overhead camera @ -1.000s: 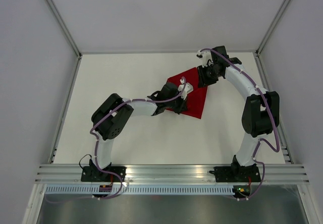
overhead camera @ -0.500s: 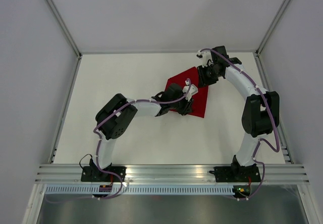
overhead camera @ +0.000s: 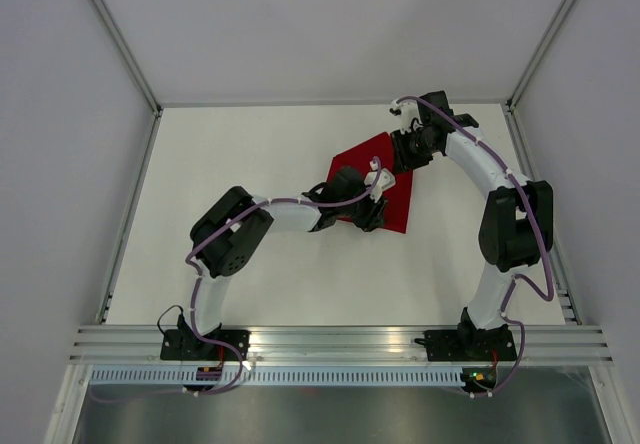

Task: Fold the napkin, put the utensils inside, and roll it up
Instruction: Fold the napkin, then roll the napkin with the utensil

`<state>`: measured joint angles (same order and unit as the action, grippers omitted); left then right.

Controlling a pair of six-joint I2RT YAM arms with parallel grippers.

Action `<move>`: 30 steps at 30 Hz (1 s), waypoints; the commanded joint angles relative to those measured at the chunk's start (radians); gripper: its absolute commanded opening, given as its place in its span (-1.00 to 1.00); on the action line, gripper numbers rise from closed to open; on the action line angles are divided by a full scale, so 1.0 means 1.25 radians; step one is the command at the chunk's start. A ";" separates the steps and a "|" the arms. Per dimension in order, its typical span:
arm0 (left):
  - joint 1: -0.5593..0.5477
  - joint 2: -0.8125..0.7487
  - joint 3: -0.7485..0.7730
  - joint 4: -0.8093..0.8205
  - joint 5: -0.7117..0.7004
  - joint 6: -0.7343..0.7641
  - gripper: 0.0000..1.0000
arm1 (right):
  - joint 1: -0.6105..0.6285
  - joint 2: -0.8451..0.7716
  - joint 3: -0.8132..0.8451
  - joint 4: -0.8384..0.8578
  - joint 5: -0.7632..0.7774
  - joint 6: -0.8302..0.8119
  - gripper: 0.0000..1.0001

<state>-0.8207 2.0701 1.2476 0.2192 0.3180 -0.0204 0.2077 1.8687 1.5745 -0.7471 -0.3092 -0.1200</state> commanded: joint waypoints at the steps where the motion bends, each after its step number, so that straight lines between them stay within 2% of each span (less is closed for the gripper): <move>1: -0.015 0.008 0.032 0.036 0.027 0.025 -0.02 | 0.004 0.013 0.001 0.006 0.020 0.003 -0.26; 14: -0.018 -0.021 0.014 0.117 0.098 -0.040 0.01 | 0.004 0.010 0.024 0.003 0.041 -0.001 -0.26; 20: -0.005 -0.145 -0.081 0.213 0.083 -0.125 0.07 | 0.001 -0.006 0.025 0.009 0.061 -0.017 -0.26; 23: 0.021 -0.270 -0.179 0.227 0.022 -0.177 0.13 | -0.001 -0.014 0.014 0.003 0.060 -0.039 -0.26; 25: 0.036 -0.366 -0.203 0.196 -0.055 -0.207 0.19 | -0.001 -0.022 0.014 -0.007 0.044 -0.067 -0.26; 26: 0.044 -0.393 -0.211 0.171 -0.081 -0.231 0.20 | -0.001 -0.027 0.013 -0.011 0.039 -0.078 -0.25; 27: 0.065 -0.419 -0.210 0.097 -0.154 -0.247 0.22 | 0.004 -0.035 0.007 -0.010 0.028 -0.088 -0.25; 29: 0.096 -0.483 -0.209 0.031 -0.192 -0.317 0.27 | 0.018 -0.070 -0.025 0.002 0.023 -0.140 -0.16; 30: 0.140 -0.499 -0.210 -0.020 -0.199 -0.348 0.27 | 0.043 -0.084 -0.043 0.013 0.031 -0.157 -0.14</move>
<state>-0.7284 1.5337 0.9848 0.3305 0.2077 -0.2886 0.2142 1.8572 1.5551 -0.7444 -0.2657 -0.2222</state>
